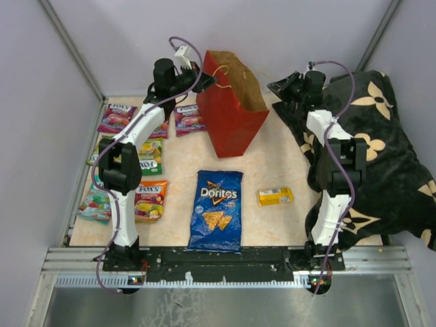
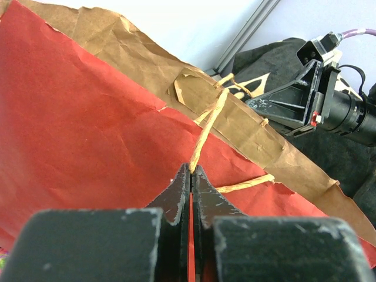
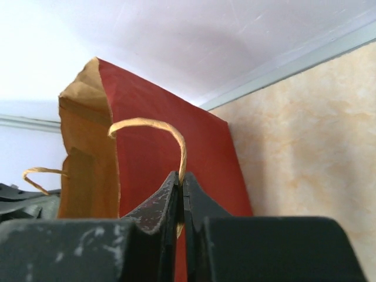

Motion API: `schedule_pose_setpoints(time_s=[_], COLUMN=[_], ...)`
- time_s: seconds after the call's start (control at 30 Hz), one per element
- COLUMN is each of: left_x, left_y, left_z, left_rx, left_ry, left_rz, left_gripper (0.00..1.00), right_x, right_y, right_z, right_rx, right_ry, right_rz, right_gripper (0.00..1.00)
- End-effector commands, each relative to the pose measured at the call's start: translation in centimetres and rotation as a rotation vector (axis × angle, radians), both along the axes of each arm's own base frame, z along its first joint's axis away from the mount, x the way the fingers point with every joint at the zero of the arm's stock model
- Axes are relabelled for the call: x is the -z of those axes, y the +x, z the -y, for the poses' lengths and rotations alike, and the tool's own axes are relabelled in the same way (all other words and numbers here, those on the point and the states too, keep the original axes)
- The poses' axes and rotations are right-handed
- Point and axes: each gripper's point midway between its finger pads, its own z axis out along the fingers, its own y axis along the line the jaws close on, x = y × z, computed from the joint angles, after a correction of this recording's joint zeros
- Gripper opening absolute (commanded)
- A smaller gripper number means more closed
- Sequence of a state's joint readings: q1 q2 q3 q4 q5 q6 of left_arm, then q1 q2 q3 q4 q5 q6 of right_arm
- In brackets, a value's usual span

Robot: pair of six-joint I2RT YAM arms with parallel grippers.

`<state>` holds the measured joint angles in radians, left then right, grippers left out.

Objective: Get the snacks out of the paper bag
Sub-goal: Adjust the paper bag at the center of the board.

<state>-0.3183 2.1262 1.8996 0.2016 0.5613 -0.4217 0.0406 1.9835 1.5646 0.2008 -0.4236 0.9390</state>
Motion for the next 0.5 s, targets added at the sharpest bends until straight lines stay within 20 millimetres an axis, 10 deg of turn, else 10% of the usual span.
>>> schedule_pose_setpoints(time_s=[0.0, 0.47], left_x=[-3.0, -5.7], left_y=[-0.9, -0.6], left_z=[-0.1, 3.7], left_rx=[0.005, 0.085], left_ry=[-0.014, -0.111], left_rz=[0.062, 0.078], left_gripper=[0.0, 0.0], right_x=[-4.4, -12.2], right_y=[-0.1, -0.1], right_z=[-0.2, 3.1], right_rx=[-0.013, 0.037], right_ry=[0.022, -0.043], right_rz=[0.122, 0.218], right_gripper=[0.0, 0.0])
